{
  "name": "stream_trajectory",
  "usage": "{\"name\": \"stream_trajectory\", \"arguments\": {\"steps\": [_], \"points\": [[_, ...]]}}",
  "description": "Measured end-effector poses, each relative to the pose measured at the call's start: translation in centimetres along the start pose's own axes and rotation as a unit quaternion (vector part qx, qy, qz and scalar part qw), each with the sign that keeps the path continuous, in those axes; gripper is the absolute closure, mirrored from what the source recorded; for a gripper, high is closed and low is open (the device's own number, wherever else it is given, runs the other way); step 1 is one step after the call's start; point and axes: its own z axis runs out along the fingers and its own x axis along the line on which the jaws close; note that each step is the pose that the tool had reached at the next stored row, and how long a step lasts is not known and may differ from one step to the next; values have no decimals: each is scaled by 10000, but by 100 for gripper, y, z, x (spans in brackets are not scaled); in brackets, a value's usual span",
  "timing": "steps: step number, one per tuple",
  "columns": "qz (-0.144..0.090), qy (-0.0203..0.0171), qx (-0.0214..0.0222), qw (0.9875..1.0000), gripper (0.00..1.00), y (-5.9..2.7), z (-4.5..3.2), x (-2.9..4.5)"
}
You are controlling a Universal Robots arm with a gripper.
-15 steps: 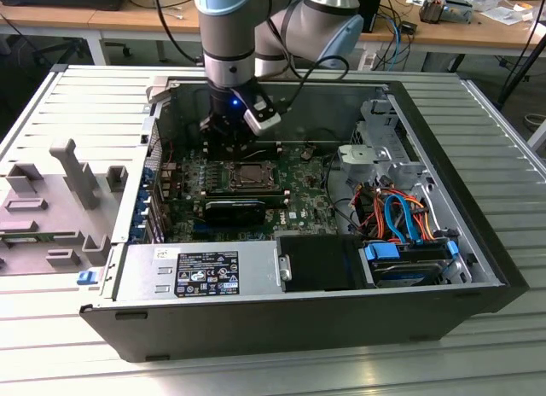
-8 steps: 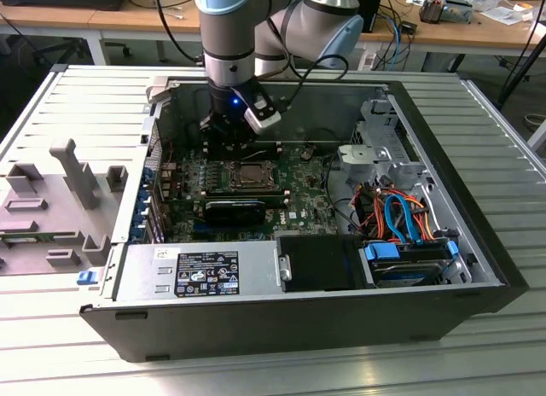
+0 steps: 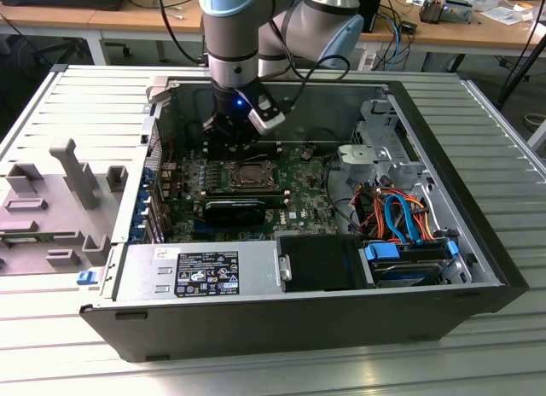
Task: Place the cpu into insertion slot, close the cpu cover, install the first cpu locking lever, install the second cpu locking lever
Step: 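Install the first cpu locking lever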
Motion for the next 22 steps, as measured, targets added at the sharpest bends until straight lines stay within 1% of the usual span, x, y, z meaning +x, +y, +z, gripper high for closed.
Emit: {"name": "stream_trajectory", "arguments": {"steps": [4,12,22], "points": [[-61,3,-3,10000,89,-7,13,-38],[-172,6,-8,9999,89,-19,30,-74],[-265,8,-14,9996,89,-51,39,-184]]}}
